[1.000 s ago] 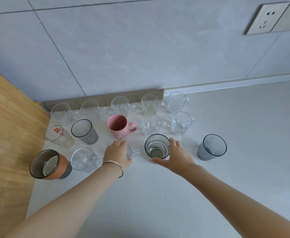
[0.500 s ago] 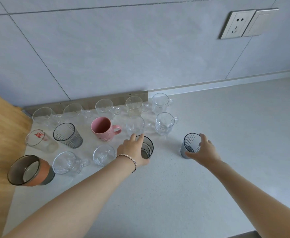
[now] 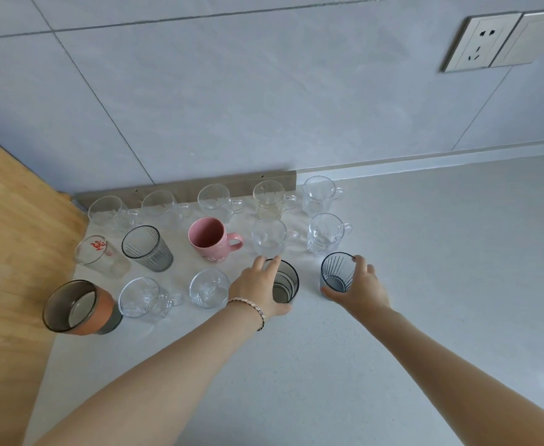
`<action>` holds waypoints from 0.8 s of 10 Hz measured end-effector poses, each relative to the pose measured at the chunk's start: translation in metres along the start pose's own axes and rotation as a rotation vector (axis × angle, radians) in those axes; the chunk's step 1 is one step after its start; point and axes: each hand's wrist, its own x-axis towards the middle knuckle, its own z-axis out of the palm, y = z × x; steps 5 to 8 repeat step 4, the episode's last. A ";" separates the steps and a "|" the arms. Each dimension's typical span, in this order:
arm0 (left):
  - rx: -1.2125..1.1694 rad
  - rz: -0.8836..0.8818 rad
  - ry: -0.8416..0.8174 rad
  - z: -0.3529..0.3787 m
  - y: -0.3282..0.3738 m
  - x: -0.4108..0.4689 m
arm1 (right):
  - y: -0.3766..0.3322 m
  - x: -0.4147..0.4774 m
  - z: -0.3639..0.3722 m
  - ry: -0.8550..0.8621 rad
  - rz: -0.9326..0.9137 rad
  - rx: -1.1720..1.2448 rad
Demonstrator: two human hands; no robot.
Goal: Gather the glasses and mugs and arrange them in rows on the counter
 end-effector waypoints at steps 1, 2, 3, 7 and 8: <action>0.000 -0.012 -0.011 0.000 0.000 0.000 | 0.006 -0.003 -0.004 -0.085 0.008 -0.005; 0.062 0.000 -0.024 -0.001 0.002 -0.008 | 0.015 -0.020 -0.009 -0.263 0.076 -0.202; 0.102 0.083 0.104 -0.003 0.005 -0.027 | 0.019 -0.043 -0.009 -0.461 0.048 -0.397; 0.133 0.207 0.148 -0.014 0.008 -0.051 | 0.007 -0.061 -0.014 -0.436 -0.001 -0.416; 0.133 0.207 0.148 -0.014 0.008 -0.051 | 0.007 -0.061 -0.014 -0.436 -0.001 -0.416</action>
